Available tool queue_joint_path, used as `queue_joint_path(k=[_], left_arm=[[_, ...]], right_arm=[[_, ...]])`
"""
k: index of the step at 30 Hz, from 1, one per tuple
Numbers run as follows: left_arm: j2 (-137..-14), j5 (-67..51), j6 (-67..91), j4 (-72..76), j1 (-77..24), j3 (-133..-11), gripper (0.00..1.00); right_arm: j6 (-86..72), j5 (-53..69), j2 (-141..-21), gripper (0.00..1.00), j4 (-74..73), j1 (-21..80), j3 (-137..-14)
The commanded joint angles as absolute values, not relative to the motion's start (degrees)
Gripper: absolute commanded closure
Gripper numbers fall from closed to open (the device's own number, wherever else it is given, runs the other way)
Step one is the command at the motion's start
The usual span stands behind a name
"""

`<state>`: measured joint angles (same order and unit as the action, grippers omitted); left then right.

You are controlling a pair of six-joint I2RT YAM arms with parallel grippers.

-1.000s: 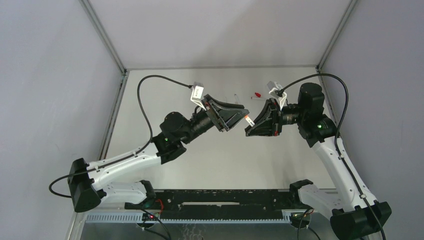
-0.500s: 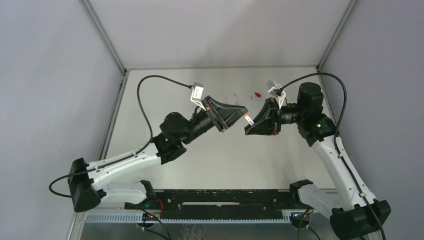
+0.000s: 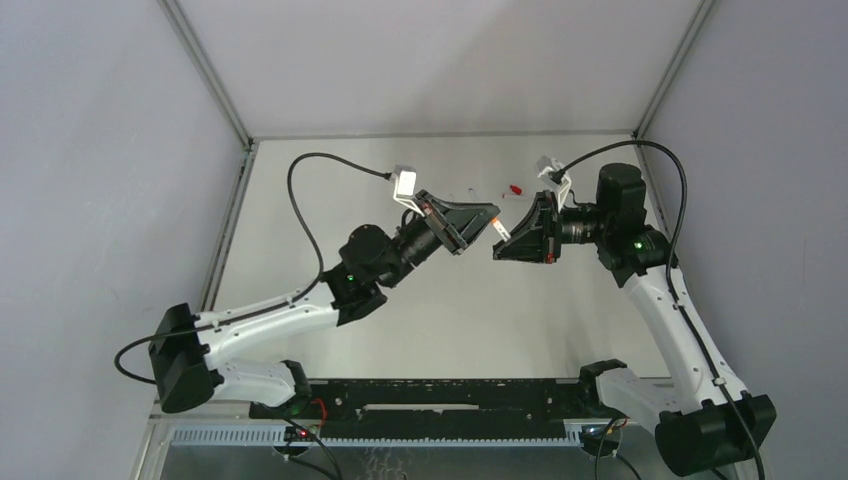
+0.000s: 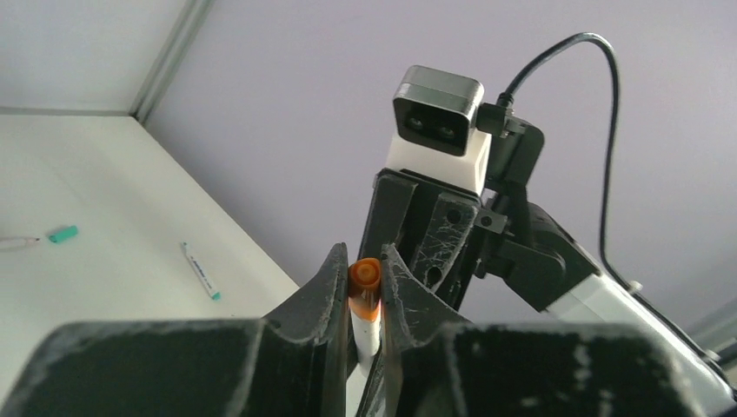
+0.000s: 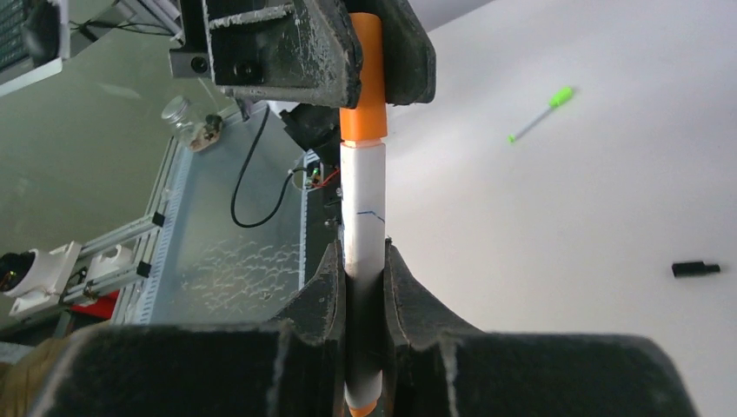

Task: Insert the pens into the pen caps
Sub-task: Press the pen cap onto the pen.

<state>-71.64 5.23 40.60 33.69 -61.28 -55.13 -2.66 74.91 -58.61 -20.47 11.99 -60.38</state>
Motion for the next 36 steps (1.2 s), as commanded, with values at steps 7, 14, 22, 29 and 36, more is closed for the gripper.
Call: queue_joint_path(k=[7, 14, 22, 29, 36], left_arm=[[-80.8, -22.8, 41.9, 38.6, -67.1, -44.0, 1.0], [-86.5, -35.0, 49.7, 46.0, -67.1, -40.9, 1.0], [-89.1, -22.7, 51.5, 32.3, -67.7, -41.7, 1.0], [-86.3, -14.9, 51.1, 34.2, -68.1, -40.1, 1.0], [-79.4, -12.5, 47.3, 37.7, -66.4, -38.1, 0.94]], right_arm=[[-11.9, 79.3, -62.8, 1.0, -5.6, 10.5, -62.6], [-12.9, 77.6, -61.4, 1.0, -3.5, 10.3, -62.8], [6.5, 49.2, -61.9, 1.0, -20.5, 15.0, -70.6], [0.8, 56.0, -63.9, 1.0, -18.7, 12.6, -69.7], [1.2, 61.8, -62.7, 1.0, -16.6, 12.1, -64.5]])
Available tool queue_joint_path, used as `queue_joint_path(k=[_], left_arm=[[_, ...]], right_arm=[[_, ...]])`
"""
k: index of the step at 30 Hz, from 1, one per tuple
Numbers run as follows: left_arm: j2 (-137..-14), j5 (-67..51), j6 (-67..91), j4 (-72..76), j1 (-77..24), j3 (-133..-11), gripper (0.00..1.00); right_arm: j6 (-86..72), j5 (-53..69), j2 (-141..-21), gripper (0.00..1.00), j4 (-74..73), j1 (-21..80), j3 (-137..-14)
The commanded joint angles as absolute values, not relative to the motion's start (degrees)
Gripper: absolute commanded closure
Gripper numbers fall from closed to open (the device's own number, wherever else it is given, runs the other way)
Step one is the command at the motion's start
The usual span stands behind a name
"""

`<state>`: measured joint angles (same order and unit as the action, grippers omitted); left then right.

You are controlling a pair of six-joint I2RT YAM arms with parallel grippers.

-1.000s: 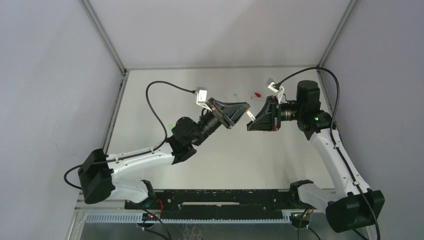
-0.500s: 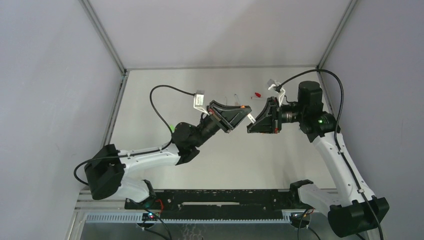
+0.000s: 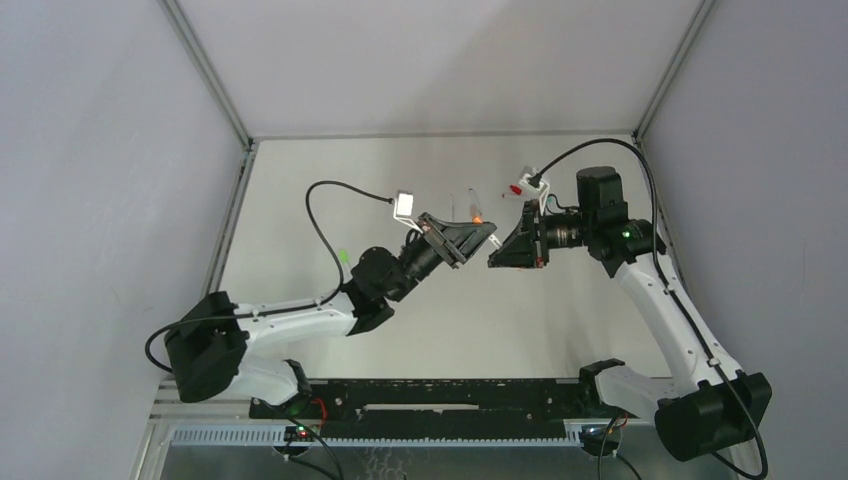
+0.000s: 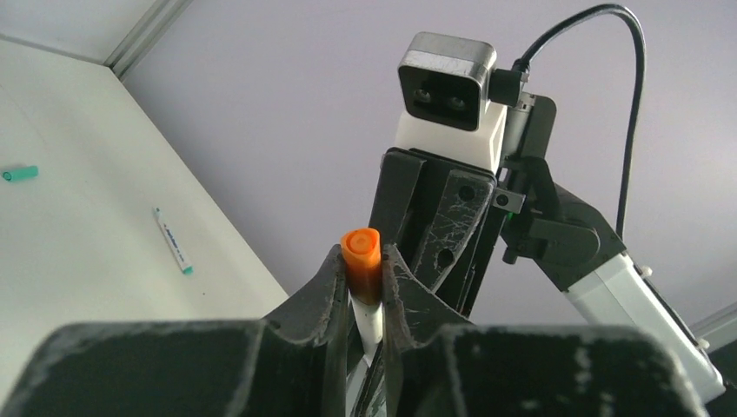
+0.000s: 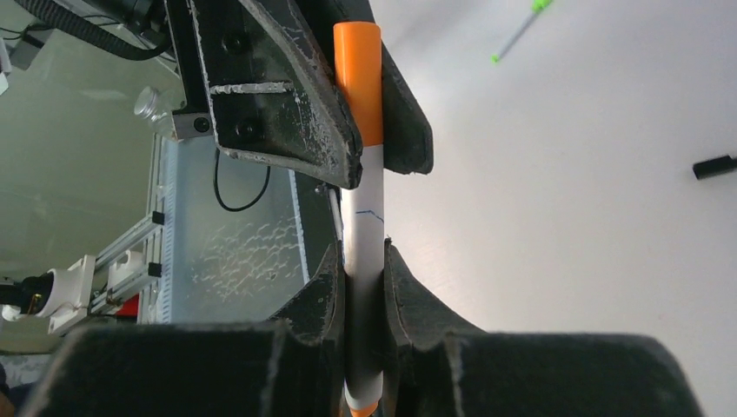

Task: Insert the pens into the pen caps
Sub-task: Press the pen cap onto the pen.

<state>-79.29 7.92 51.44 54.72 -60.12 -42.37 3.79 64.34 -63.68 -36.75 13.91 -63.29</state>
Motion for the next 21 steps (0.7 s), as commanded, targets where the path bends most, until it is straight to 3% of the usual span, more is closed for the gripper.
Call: queue_joint_path(k=[1, 12, 21], left_arm=[[-79.0, -13.0, 46.9, 37.6, -66.1, -38.2, 0.9], [-75.7, -13.5, 45.4, 37.8, -64.9, -36.1, 0.53], [-66.4, -12.7, 39.4, 40.6, -63.5, -31.1, 0.49]], right_arm=[[1.1, 62.5, -62.4, 1.0, -16.2, 11.9, -63.9], [-0.9, 68.1, -60.1, 1.0, -11.8, 11.1, -60.0], [4.6, 74.5, -58.3, 1.0, -13.3, 10.7, -58.1]])
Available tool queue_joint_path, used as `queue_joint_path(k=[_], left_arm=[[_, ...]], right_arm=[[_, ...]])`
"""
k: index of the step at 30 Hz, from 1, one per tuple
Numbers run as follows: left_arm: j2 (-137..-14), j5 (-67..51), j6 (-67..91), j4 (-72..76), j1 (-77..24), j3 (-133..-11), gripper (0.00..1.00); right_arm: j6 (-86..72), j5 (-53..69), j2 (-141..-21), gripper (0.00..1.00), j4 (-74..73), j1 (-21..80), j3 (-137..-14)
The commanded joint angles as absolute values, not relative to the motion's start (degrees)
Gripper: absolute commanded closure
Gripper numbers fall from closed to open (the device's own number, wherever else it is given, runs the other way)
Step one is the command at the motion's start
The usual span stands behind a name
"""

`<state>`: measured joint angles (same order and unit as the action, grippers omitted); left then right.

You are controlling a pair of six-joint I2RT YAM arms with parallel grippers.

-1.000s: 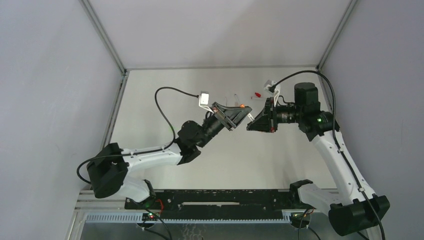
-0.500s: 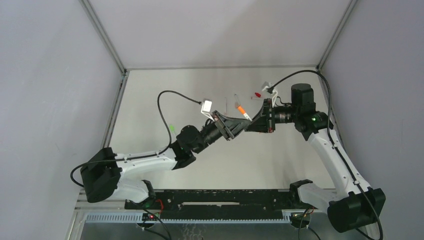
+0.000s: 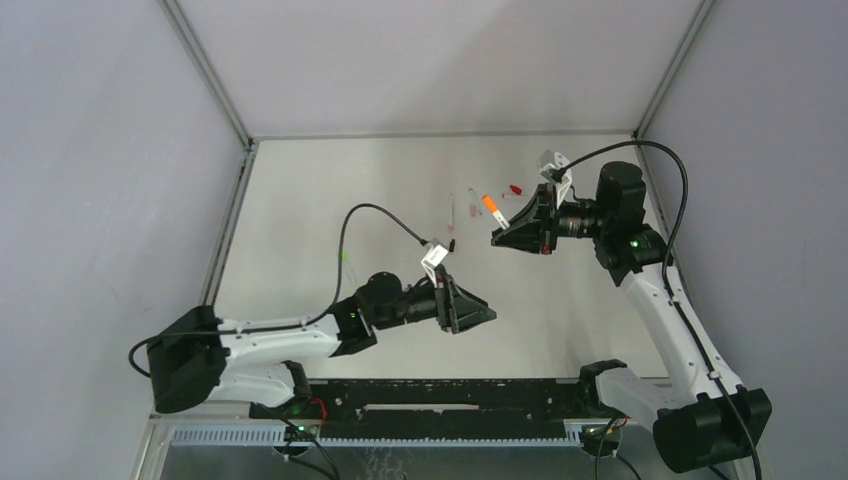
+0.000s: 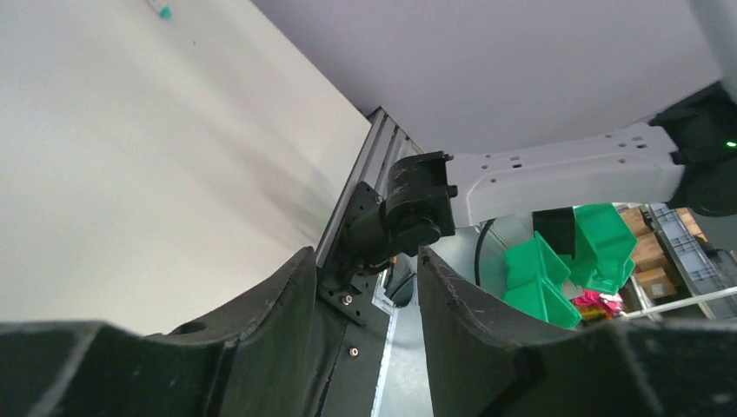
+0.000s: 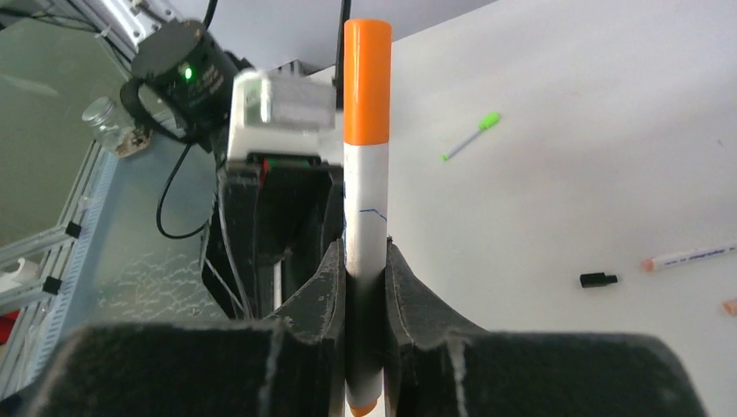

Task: Insert the pens into the pen caps
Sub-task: Press the pen cap onto the pen, then place the pen at the center of the board.

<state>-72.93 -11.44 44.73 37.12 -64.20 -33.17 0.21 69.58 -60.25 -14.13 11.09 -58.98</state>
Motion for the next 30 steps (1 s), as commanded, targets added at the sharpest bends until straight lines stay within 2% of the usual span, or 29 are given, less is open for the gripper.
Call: queue_joint_path(k=[1, 3, 7, 9, 14, 18, 23, 30], left_arm=[[-64.6, -11.9, 38.3, 40.8, -63.4, -30.4, 0.47], [-59.9, -10.4, 35.7, 41.5, -63.1, -29.0, 0.39], [-53.0, -5.8, 31.3, 44.7, -62.8, -26.0, 0.17], [-51.4, -3.4, 29.6, 47.4, -62.8, -25.3, 0.15], [-54.8, 1.1, 27.3, 57.7, -62.7, -27.2, 0.15], [-61.5, 2.1, 28.2, 61.5, -62.6, -31.6, 0.18], [-68.9, 1.5, 29.9, 64.5, -61.8, -36.1, 0.3], [-74.7, 0.5, 32.3, 68.9, -60.6, -38.7, 0.4]], right_arm=[[6.3, 75.8, -58.1, 1.0, -14.5, 10.7, -58.0], [10.1, 77.8, -57.9, 1.0, -17.6, 10.7, -57.5], [14.5, 80.8, -57.8, 1.0, -20.1, 10.9, -56.1], [16.1, 81.4, -58.0, 1.0, -21.3, 11.2, -56.0], [16.6, 81.7, -58.9, 1.0, -21.3, 12.3, -55.6], [16.4, 81.5, -59.2, 0.94, -20.6, 12.8, -54.8], [16.3, 81.7, -59.8, 0.91, -20.4, 13.0, -54.4], [16.3, 81.8, -60.6, 0.91, -20.4, 13.3, -54.3]])
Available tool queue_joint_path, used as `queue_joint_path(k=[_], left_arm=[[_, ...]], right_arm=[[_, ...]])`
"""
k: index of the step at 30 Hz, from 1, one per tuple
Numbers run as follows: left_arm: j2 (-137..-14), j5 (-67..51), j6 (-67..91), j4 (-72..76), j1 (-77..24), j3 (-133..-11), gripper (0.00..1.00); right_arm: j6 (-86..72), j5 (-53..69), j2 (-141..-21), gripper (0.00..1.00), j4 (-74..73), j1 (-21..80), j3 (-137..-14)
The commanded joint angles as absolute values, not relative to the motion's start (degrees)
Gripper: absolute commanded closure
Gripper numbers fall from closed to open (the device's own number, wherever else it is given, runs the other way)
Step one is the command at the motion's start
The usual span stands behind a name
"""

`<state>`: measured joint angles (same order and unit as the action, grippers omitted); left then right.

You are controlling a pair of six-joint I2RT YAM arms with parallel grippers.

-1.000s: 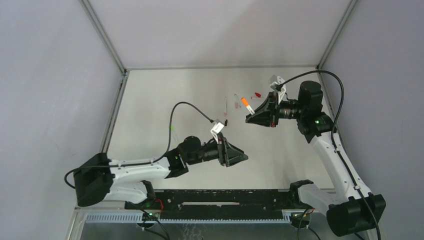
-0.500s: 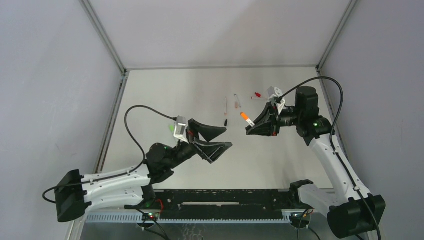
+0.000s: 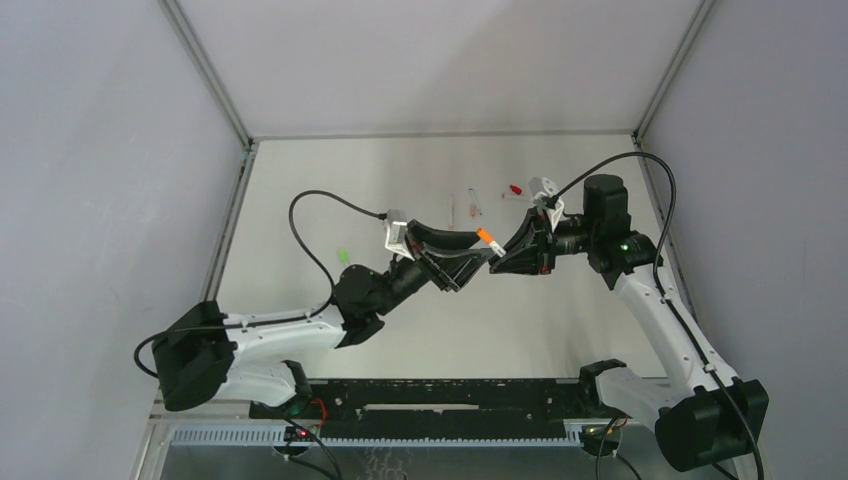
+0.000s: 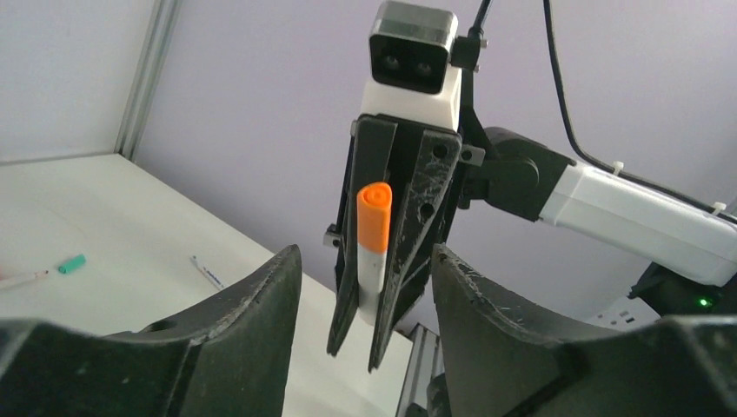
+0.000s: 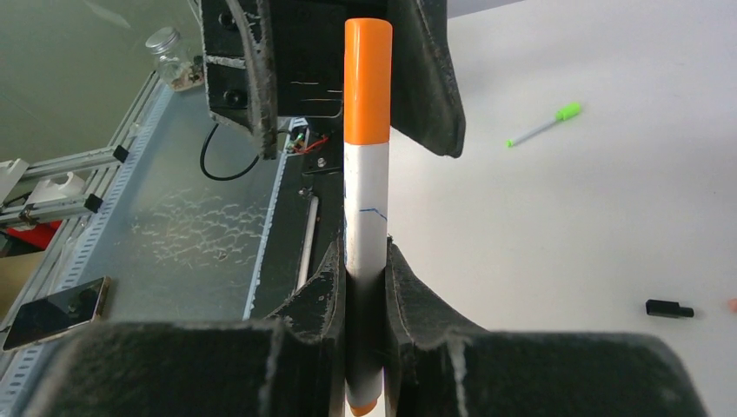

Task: Insert the pens into the pen caps
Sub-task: Place the pen at the center of the board.

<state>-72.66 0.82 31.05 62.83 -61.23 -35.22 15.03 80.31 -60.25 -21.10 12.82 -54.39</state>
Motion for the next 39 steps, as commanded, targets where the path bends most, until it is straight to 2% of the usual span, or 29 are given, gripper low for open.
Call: queue_joint_path(k=[1, 5, 9, 11, 14, 16, 21, 23, 28, 39], left_arm=[[-75.4, 0.4, 32.6, 69.3, -60.5, -39.0, 0.42], [-77.6, 0.4, 33.6, 70.6, -60.2, -39.9, 0.49], [-78.8, -1.1, 34.4, 71.2, -60.0, -40.5, 0.65], [-79.2, -1.5, 34.5, 71.2, -59.9, -40.5, 0.82], [-79.2, -1.7, 34.7, 71.2, -59.7, -40.1, 0.99], [-79.0, -1.5, 34.7, 71.3, -59.6, -39.5, 1.0], [-77.6, -0.2, 37.5, 71.3, -57.8, -35.9, 1.0], [-76.5, -0.1, 39.6, 70.9, -56.5, -33.5, 1.0], [-71.4, 3.7, 41.1, 58.8, -52.2, -27.4, 1.0], [-56.8, 10.1, 39.9, 4.4, -35.1, -25.0, 1.0]], right_arm=[[16.3, 81.9, -60.7, 0.9, -20.4, 13.3, -54.3], [16.3, 81.8, -60.9, 0.9, -20.4, 13.4, -54.3], [16.4, 81.8, -61.1, 0.9, -20.5, 13.4, -54.3], [16.4, 81.7, -61.2, 0.9, -20.5, 13.5, -54.3], [16.4, 81.6, -61.3, 0.87, -20.6, 13.6, -54.3], [16.4, 81.3, -61.3, 0.79, -20.7, 13.6, -54.3], [16.4, 79.2, -61.0, 0.38, -20.0, 13.6, -53.3], [18.4, 77.0, -61.0, 0.28, -21.4, 13.5, -53.3], [23.2, 72.6, -61.5, 0.24, -24.8, 11.3, -53.3], [24.4, 70.7, -63.6, 0.24, -26.0, 6.9, -53.3]])
